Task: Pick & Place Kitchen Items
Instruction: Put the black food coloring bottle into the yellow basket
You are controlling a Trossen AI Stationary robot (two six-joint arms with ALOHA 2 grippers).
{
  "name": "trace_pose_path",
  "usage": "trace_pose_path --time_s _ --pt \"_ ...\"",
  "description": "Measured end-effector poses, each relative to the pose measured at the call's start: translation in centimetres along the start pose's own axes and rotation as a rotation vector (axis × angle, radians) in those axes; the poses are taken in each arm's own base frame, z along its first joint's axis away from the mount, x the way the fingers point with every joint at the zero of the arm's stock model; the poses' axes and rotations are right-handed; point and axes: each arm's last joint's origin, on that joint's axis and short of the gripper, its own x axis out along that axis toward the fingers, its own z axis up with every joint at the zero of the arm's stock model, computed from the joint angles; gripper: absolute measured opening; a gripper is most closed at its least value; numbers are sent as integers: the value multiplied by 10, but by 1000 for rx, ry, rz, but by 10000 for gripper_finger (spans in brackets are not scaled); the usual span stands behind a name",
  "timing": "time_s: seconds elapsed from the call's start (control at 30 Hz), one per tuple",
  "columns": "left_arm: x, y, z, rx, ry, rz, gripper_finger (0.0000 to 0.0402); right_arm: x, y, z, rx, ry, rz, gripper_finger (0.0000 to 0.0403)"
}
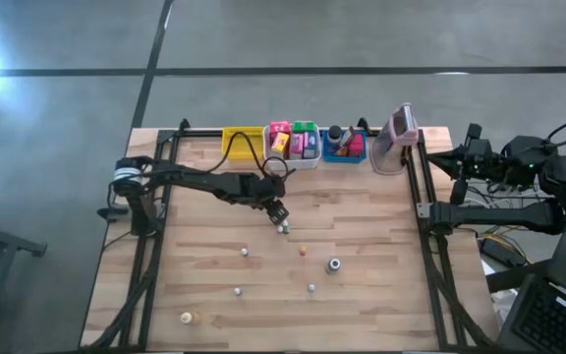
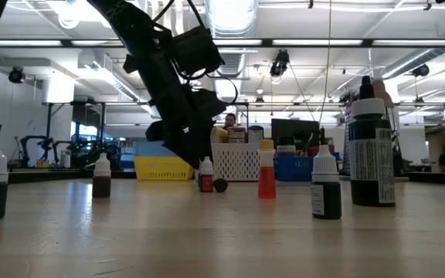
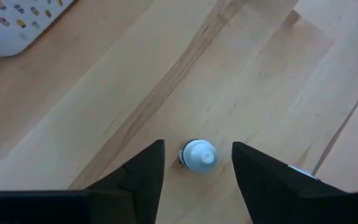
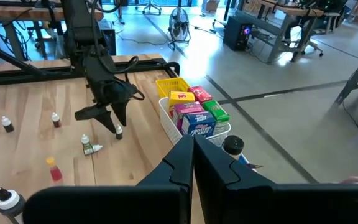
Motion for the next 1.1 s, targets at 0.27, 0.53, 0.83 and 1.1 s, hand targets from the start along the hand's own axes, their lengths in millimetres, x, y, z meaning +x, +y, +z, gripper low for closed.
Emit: trace_pose_path --time_s 0.27,0.53,0.83,1.1 --pt "0 0 0 -1 -5 -3 161 0 0 0 -1 0 0 8" --pt "0 0 0 -4 -5 -3 123 0 0 0 2 0 0 8" --pt "0 0 -1 6 9 -1 97 0 0 0 2 0 0 8" --pt "-4 0 1 26 3 -8 88 0 0 0 -1 0 0 8"
